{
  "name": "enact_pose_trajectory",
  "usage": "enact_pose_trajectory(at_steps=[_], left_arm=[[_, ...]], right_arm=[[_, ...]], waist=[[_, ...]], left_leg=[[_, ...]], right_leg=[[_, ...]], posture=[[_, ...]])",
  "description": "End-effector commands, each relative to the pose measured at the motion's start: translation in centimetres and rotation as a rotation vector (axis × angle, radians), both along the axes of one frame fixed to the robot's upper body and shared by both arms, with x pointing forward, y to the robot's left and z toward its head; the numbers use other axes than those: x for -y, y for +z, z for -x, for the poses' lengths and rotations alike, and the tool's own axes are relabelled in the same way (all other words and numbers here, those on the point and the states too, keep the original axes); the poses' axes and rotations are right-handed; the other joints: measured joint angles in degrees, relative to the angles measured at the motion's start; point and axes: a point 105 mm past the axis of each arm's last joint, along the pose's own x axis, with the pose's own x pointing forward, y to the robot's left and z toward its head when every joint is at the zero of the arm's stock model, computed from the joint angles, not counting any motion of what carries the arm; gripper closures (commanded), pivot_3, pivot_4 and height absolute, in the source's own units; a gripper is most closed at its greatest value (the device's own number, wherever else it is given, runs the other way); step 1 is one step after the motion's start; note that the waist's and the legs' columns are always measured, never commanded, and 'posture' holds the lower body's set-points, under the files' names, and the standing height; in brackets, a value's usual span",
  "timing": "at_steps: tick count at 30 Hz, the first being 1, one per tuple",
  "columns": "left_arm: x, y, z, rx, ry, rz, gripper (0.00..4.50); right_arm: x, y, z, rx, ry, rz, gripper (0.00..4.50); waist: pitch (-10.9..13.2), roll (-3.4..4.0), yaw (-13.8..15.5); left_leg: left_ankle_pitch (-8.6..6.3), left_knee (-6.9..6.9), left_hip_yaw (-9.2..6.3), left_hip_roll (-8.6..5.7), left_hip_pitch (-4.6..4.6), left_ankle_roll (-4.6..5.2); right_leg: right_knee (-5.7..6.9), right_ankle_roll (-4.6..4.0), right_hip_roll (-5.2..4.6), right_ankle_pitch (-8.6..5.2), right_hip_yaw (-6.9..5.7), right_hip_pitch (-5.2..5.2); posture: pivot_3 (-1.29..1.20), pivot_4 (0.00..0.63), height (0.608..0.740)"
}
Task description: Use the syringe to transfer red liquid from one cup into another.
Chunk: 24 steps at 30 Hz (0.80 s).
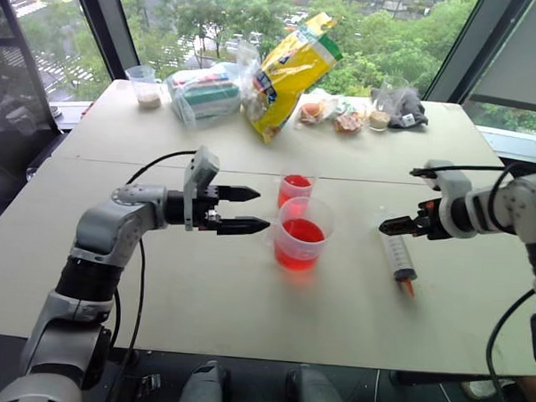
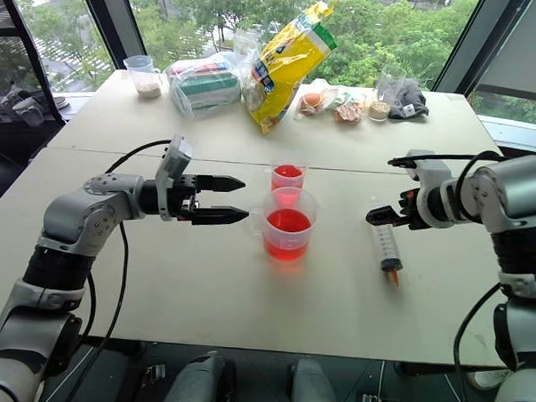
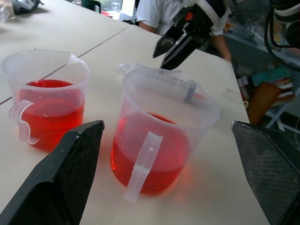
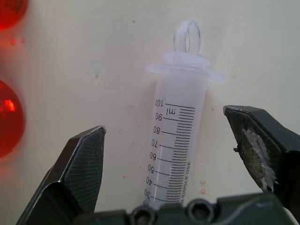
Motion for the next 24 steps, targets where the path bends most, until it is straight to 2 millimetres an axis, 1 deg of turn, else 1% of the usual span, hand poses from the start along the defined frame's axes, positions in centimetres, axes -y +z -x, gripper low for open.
enact_pose_trajectory(at_steps=[1,2,4,7,9,13,16,18,19,20,22,24], left_arm=[[0.1,0.8,0.3,0.048,0.01,0.027,0.0],[0.2,0.8,0.3,0.049,0.013,0.029,0.0],[0.2,0.6,0.4,0.048,0.019,0.028,0.0],[0.2,0.5,0.6,0.049,0.029,0.029,0.0],[0.1,0.5,0.7,0.049,0.035,0.031,0.0],[0.1,0.4,0.8,0.049,0.041,0.03,0.0],[0.0,0.4,0.8,0.05,0.042,0.027,0.0],[0.1,0.5,0.8,0.052,0.041,0.025,0.0],[0.1,0.5,0.7,0.053,0.039,0.025,0.0],[0.1,0.5,0.7,0.053,0.038,0.024,0.0],[0.1,0.6,0.6,0.056,0.033,0.021,0.0],[0.1,0.7,0.5,0.061,0.023,0.014,0.0]], right_arm=[[0.2,-0.6,-1.0,-0.04,-0.026,0.024,0.08],[0.2,-0.8,-1.2,-0.047,-0.022,0.032,0.08],[0.2,-2.1,-1.3,-0.085,0.003,0.102,0.08],[-0.2,-3.3,-1.6,-0.119,0.028,0.119,0.08],[-0.3,-3.8,-1.9,-0.132,0.031,0.121,0.08],[-0.6,-4.2,-2.5,-0.14,0.027,0.117,0.08],[-0.9,-4.5,-2.8,-0.144,0.036,0.124,0.83],[-1.1,-4.7,-2.9,-0.151,0.046,0.122,1.92],[-1.3,-4.7,-2.9,-0.153,0.049,0.118,2.34],[-1.4,-4.8,-2.9,-0.154,0.051,0.11,2.91],[-1.7,-4.6,-2.8,-0.153,0.047,0.091,2.97],[-1.5,-4.0,-2.8,-0.133,0.026,0.074,2.97]], waist=[[0.0,0.0,-0.1],[0.0,0.0,0.0],[0.0,0.0,-0.1],[0.0,0.0,-0.2],[0.0,0.0,-0.3],[0.0,-0.05,-0.6],[-0.1,-0.11,-0.6],[-0.1,-0.11,-0.6],[-0.1,-0.11,-0.7],[-0.1,-0.13,-0.7],[-0.1,-0.15,-0.7],[-0.1,-0.15,-0.7]], left_leg=[[0.0,0.01,0.01,0.0,0.0,0.01],[-0.01,0.0,0.03,0.0,0.0,0.01],[-0.01,0.0,0.01,-0.01,-0.02,0.01],[-0.01,0.0,0.02,-0.01,-0.01,0.01],[-0.01,0.02,0.01,-0.01,0.0,0.01],[-0.01,0.06,0.03,0.0,0.2,0.01],[0.04,0.09,0.06,0.01,0.25,0.04],[0.06,0.09,0.06,0.01,0.25,0.06],[0.06,0.09,0.06,0.01,0.25,0.06],[0.06,0.09,0.05,0.02,0.26,0.06],[0.06,0.07,0.03,0.04,0.26,0.06],[0.06,0.06,0.04,0.04,0.26,0.06]], right_leg=[[-0.02,0.01,0.0,0.01,0.0,0.0],[-0.02,0.01,0.0,0.01,0.0,0.0],[-0.02,0.02,0.0,0.01,-0.02,0.0],[0.0,0.02,0.01,0.01,-0.02,-0.01],[0.03,0.03,0.01,0.02,-0.02,-0.01],[0.04,0.03,0.02,0.03,-0.02,0.15],[0.04,-0.06,0.02,0.07,-0.01,0.18],[0.04,-0.07,0.01,0.08,-0.01,0.18],[0.05,-0.07,0.02,0.08,-0.01,0.18],[0.06,-0.06,0.03,0.09,-0.01,0.18],[0.07,-0.05,0.06,0.09,-0.02,0.17],[0.07,-0.05,0.06,0.09,-0.02,0.17]], posture=[[0.0,0.15,0.74],[0.0,0.15,0.74],[0.0,0.15,0.74],[0.0,0.15,0.74],[0.0,0.15,0.74],[0.0,0.15,0.74],[0.0,0.15,0.74],[0.0,0.15,0.74],[0.0,0.15,0.74],[0.0,0.15,0.74],[0.0,0.15,0.74],[0.0,0.15,0.74]])
